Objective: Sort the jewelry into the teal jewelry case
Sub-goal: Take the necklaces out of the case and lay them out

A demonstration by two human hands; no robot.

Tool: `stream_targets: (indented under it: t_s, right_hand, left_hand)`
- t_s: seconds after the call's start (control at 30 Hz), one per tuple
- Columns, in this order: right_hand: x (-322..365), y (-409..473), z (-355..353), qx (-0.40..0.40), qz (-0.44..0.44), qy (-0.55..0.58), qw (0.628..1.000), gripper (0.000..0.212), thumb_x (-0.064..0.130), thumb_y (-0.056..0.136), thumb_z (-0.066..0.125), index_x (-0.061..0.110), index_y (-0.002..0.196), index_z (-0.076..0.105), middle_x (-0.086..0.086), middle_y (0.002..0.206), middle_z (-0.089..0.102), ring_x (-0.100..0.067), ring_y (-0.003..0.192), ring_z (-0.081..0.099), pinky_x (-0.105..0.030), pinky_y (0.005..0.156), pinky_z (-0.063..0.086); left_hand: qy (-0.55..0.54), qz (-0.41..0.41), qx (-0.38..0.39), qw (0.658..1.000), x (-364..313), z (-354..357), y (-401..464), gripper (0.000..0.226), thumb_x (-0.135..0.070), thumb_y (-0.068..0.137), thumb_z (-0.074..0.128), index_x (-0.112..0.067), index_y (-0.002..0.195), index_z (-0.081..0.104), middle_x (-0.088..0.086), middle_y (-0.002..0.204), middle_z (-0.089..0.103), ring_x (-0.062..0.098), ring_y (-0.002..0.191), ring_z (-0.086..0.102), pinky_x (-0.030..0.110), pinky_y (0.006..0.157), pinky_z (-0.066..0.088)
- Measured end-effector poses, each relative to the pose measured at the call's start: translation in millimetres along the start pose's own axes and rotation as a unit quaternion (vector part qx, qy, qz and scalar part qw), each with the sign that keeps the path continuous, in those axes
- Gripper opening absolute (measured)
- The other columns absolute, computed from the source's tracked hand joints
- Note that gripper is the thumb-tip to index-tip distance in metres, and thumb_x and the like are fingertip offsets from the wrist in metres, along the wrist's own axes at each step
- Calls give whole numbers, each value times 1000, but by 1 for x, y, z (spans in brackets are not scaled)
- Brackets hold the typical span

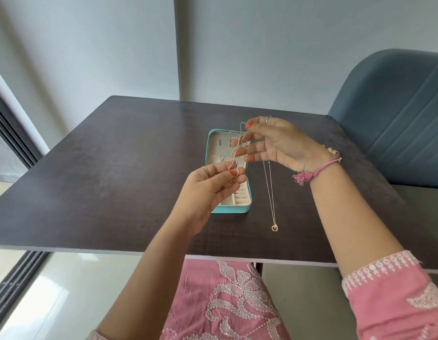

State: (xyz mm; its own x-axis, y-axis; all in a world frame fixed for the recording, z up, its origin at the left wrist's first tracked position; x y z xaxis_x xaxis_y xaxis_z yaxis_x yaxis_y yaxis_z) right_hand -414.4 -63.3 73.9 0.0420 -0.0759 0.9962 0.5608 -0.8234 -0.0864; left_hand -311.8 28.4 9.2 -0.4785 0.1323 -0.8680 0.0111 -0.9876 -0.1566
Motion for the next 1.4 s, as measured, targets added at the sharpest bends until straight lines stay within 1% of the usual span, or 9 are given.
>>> stream_targets:
  t_s: [0.27,0.47,0.7,0.8,0.9,1.0,1.17,1.3,1.4]
  right_hand:
    - [-48,1,-4,-30,75,143,986,13,21,98,49,9,102,53,-6,76,66,-17,63,66,-29,64,57]
    - [-70,-2,-8,-24,98,42,994,13,19,91,63,15,103,61,-3,80,65,-12,63,64,-26,66,55]
    - [-63,2,-14,-21,78,-188,979,14,28,97,54,21,101,65,2,89,67,-10,72,62,-26,74,51]
    - [-43,4,1,9,7,-71,997,25,31,98,51,14,104,69,-8,93,70,-16,87,65,-33,90,52]
    - [-33,-3,23,87,4,92,992,37,42,89,58,11,107,70,-8,72,59,-12,69,61,-26,78,55]
    - [-31,-6,27,112,-14,123,986,31,31,89,61,8,109,64,6,57,56,-6,55,59,-24,63,56]
    - [-32,-9,18,167,-37,148,974,60,42,74,78,1,116,64,2,65,58,-12,53,57,-31,68,57]
    - [-27,-13,7,179,-77,121,973,27,39,72,81,16,81,69,4,61,57,-10,50,56,-32,74,57]
    - [-31,-15,4,188,-54,121,973,27,39,72,82,16,78,69,3,62,57,-7,43,50,-29,71,56]
  left_hand:
    - [3,12,-9,1000,-9,4,-4,13,-7,94,54,-4,97,67,10,86,72,12,73,69,19,68,57]
    - [35,10,5,999,-20,11,-3,12,-6,93,56,-3,95,67,7,80,71,9,68,66,16,66,55]
    - [71,-6,59,996,-34,27,-2,17,-4,94,52,-2,100,67,8,86,71,9,70,67,17,68,56]
    - [80,-8,84,993,-39,36,-2,15,-4,94,53,-4,97,68,6,84,72,9,70,68,17,66,56]
    - [85,-12,102,991,-45,43,-3,16,-8,93,55,-2,100,69,7,89,72,10,74,68,17,66,56]
    - [73,-16,117,990,-50,47,-6,24,-9,94,53,5,109,65,10,91,72,12,76,69,19,68,57]
    - [35,-19,138,990,-53,48,-9,28,1,91,49,3,116,63,13,103,70,16,85,69,24,78,57]
    - [-10,-31,134,990,-51,44,-7,27,7,89,48,-1,108,66,11,97,72,16,84,70,23,77,58]
    - [-33,-28,118,992,-51,42,-6,24,5,90,49,-3,104,66,9,92,72,15,80,70,22,78,57]
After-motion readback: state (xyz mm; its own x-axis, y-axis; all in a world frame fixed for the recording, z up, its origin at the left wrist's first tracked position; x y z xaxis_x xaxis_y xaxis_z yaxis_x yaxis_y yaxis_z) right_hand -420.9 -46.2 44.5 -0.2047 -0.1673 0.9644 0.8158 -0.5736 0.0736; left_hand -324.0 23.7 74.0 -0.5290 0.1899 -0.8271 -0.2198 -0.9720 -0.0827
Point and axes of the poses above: each hand's wrist, its own y-axis towards the middle knuckle, its own z-axis out of the palm, x = y × z, the point moved 9 cm from there along y, towards the middle knuckle
